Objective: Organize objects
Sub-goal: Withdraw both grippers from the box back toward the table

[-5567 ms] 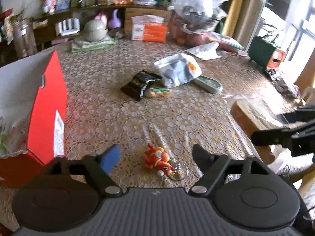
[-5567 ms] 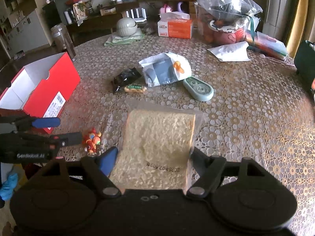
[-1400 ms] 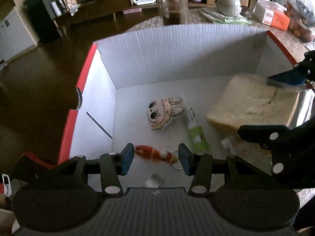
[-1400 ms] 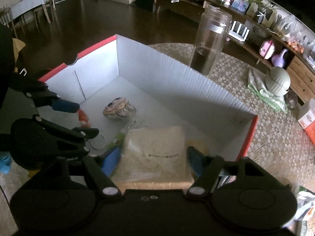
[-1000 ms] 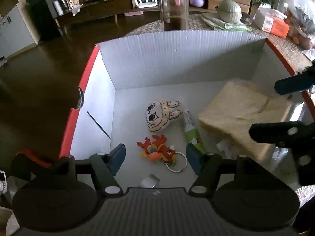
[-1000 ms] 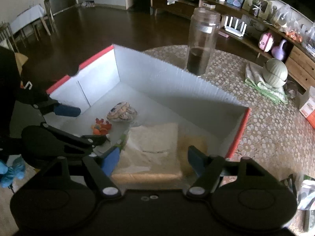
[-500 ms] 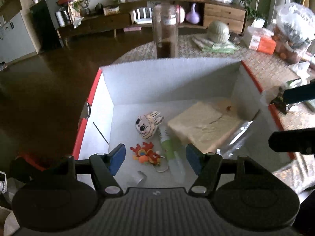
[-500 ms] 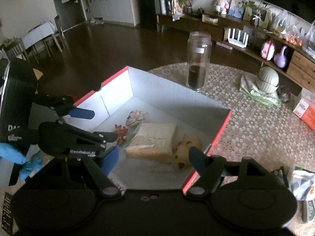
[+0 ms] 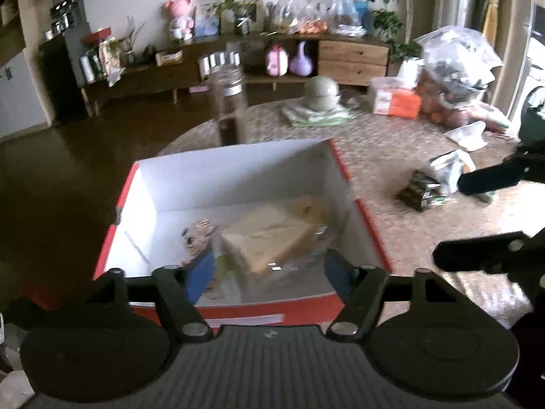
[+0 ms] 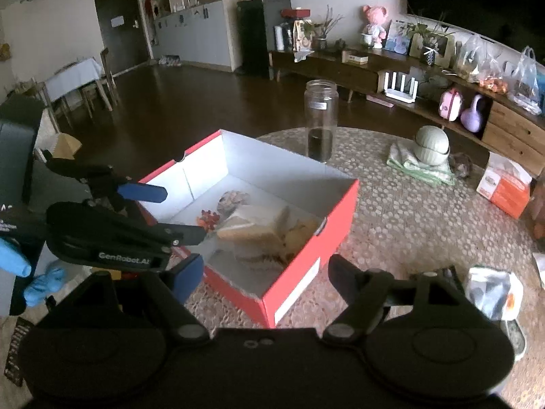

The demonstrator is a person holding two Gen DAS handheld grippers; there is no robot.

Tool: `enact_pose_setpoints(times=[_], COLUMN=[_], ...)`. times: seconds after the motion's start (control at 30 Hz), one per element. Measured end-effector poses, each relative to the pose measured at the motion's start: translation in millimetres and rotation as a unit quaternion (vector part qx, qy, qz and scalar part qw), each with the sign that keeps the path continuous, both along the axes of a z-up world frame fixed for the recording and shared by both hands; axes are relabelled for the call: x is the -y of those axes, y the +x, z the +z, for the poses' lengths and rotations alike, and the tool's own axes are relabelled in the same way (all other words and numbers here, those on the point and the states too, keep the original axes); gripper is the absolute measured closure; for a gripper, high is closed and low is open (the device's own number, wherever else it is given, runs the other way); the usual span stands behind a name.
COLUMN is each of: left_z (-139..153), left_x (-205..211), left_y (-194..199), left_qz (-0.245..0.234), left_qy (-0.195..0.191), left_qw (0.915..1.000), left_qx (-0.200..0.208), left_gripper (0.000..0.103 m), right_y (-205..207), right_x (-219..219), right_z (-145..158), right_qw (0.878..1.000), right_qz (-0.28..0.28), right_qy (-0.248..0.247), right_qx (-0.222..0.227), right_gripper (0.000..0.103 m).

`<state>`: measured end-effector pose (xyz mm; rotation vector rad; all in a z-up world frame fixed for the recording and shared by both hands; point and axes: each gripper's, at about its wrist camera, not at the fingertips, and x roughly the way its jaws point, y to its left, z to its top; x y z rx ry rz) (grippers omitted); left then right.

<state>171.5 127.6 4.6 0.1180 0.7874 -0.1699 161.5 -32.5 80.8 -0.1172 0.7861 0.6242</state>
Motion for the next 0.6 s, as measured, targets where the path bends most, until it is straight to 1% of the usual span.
enact_pose_setpoints(times=[0.13, 0.27, 0.47, 0.5, 0.6], left_z=[5.7, 5.4, -3.5, -5.0, -9.3], left_x=[24.0, 45.4, 80.4, 86.5, 105.2], left_y=[-11.7, -18.0, -21.2, -21.2, -20.9], left_qz=[-0.02, -0.03, -0.044, -0.046, -0.055], left_qy=[-0.007, -0.025, -0.053, -0.054, -0.053], left_qw=[0.9997, 0.9992, 0.9977, 0.9974, 0.9971], left_qx=[0.009, 0.008, -0.002, -0.003, -0.003], left_gripper=[0.025, 0.024, 0.023, 0.019, 0.018], right_y=[-12.7, -22.7, -37.3, -39.2, -43.5], right_x=[28.0, 62.0, 109.0, 117.1, 142.8], right_z=[-2.5, -8.7, -18.9, -20.1, -24.3], right_qw=[1.0, 0.999, 0.997, 0.997, 0.994], right_qz=[-0.015, -0.038, -0.07, -0.075, -0.105], right_qy=[0.016, 0.027, 0.02, 0.021, 0.016], right_qx=[-0.004, -0.008, 0.002, 0.004, 0.018], right_gripper=[0.019, 0.017, 0.014, 0.014, 0.014])
